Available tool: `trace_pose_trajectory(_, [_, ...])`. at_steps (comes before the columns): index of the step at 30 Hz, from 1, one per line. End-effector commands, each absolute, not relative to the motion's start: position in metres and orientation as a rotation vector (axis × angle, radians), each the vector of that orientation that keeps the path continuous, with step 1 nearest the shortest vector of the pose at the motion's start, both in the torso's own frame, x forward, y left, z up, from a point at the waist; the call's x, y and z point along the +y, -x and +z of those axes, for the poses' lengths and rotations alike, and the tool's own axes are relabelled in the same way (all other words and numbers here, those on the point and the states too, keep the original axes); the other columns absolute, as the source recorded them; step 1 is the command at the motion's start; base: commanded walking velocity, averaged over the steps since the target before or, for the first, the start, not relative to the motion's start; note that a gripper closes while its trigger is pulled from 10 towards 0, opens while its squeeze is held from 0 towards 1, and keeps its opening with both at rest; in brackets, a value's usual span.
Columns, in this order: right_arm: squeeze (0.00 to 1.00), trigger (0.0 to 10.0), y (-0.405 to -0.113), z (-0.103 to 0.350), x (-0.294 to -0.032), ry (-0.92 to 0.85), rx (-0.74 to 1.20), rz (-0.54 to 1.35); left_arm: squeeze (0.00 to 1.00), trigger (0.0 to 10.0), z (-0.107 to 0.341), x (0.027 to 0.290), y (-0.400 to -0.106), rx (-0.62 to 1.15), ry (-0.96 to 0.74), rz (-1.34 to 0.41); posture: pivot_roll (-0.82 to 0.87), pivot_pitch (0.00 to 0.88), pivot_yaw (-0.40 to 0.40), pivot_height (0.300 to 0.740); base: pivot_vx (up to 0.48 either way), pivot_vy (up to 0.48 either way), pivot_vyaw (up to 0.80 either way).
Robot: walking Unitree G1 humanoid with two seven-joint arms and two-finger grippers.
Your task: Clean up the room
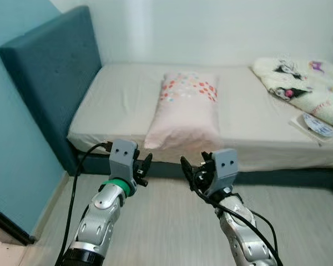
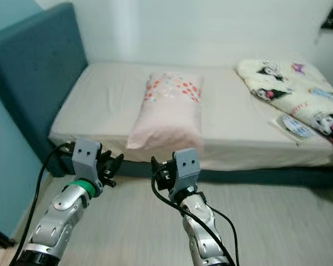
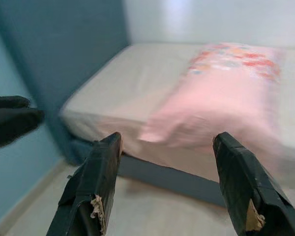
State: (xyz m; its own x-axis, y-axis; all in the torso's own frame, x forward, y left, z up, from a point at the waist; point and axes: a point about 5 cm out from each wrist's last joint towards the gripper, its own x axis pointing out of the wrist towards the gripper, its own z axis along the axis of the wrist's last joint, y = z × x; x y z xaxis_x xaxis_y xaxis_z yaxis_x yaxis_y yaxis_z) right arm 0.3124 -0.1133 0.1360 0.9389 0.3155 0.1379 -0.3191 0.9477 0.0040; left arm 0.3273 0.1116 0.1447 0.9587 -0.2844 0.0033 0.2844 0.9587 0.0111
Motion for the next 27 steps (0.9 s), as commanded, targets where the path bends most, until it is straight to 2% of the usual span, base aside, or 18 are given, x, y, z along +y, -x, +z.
trace_pose_trajectory(1, [0.00, 10.0, -0.3121, 0.1352, -0.1134, -0.040, -0.137, 0.322, 0.00, 10.0, 0.1454, 0.1116, -0.3273, -0.012, -0.018, -0.286, -0.15, 0.011, 0.099, 0.738, 0.000, 0.000, -0.80])
trace_pose_trajectory(10, [0.00, 10.0, -0.3126, 0.1361, -0.1131, -0.044, -0.145, 0.325, 0.00, 10.0, 0.1505, 0.1114, -0.3288, -0.043, -0.022, -0.285, -0.15, 0.004, 0.099, 0.738, 0.000, 0.000, -0.80])
trace_pose_trajectory(15, [0.00, 10.0, -0.3131, 0.1371, -0.1136, -0.042, -0.150, 0.319, 0.00, 10.0, 0.1512, 0.1106, -0.3288, -0.053, -0.020, -0.285, -0.15, 0.001, 0.099, 0.738, 0.391, 0.000, -0.65])
trace_pose_trajectory(27, [0.00, 10.0, -0.3131, 0.1364, -0.1132, -0.040, -0.154, 0.314, 0.00, 10.0, 0.1523, 0.1073, -0.3289, -0.063, -0.020, -0.294, -0.15, 0.005, 0.101, 0.738, 0.479, 0.000, 0.00])
